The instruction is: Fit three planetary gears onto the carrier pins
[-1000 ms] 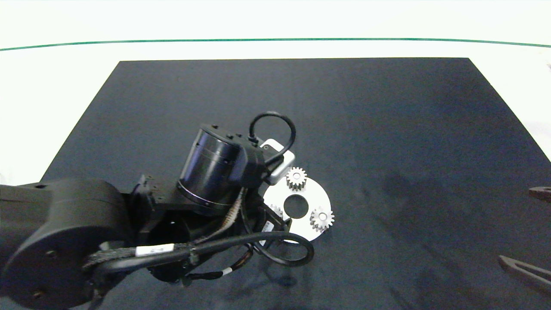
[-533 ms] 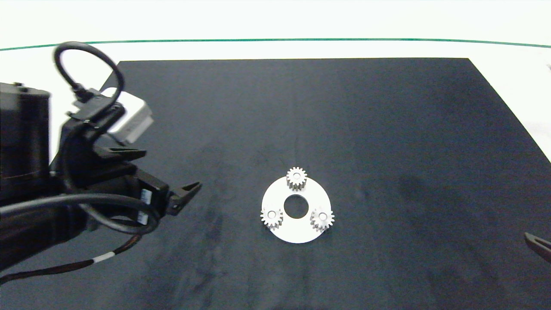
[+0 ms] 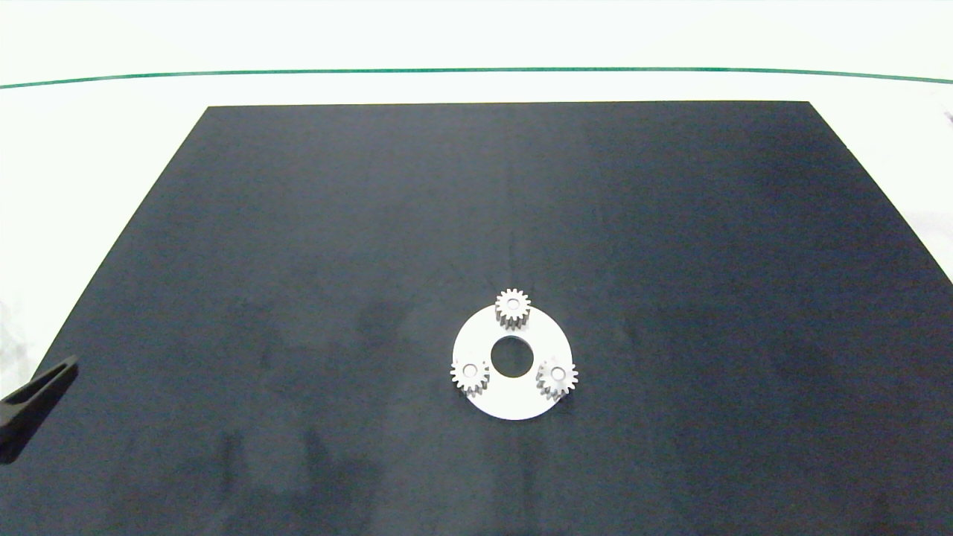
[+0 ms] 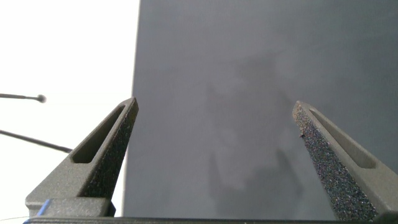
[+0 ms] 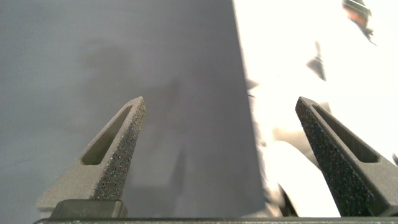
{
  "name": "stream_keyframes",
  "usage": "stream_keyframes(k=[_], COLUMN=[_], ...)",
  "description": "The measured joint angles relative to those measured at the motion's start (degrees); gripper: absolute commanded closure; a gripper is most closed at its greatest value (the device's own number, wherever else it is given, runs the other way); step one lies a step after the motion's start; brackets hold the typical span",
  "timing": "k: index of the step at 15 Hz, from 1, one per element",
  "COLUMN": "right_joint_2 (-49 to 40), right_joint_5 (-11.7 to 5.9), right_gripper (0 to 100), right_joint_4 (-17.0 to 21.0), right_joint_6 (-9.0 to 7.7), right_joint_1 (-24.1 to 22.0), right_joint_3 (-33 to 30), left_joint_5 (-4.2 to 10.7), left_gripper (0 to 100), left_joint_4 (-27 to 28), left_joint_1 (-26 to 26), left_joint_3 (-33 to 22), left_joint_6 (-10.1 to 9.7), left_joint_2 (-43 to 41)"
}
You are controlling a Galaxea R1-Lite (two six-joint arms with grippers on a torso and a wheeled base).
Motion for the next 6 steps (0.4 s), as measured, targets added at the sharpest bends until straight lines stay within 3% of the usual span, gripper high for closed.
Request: stream_keyframes(k=[3, 5, 6], right_joint_2=[-8.6, -15.3, -18.2], right_joint_5=[-1.85, -2.35, -2.49], right_gripper=[0, 0, 0], right_joint_4=[0.1, 0.2, 0.2], right_joint_6=[0.27, -0.55, -0.77], right_joint_1=[-6.7, -9.6, -10.7], right_joint_3=[1.6, 2.5, 3.0], left_joint_5=[-0.01, -0.01, 0.00], left_gripper=[0, 0, 0], left_joint_4=[3.1, 5.9, 6.9], left_joint_1=[2.8, 3.5, 3.8], left_joint_3=[4.6, 6.2, 6.8], left_joint_6=[5.73, 7.47, 7.19], left_joint_2=[-14.1, -22.5, -26.2])
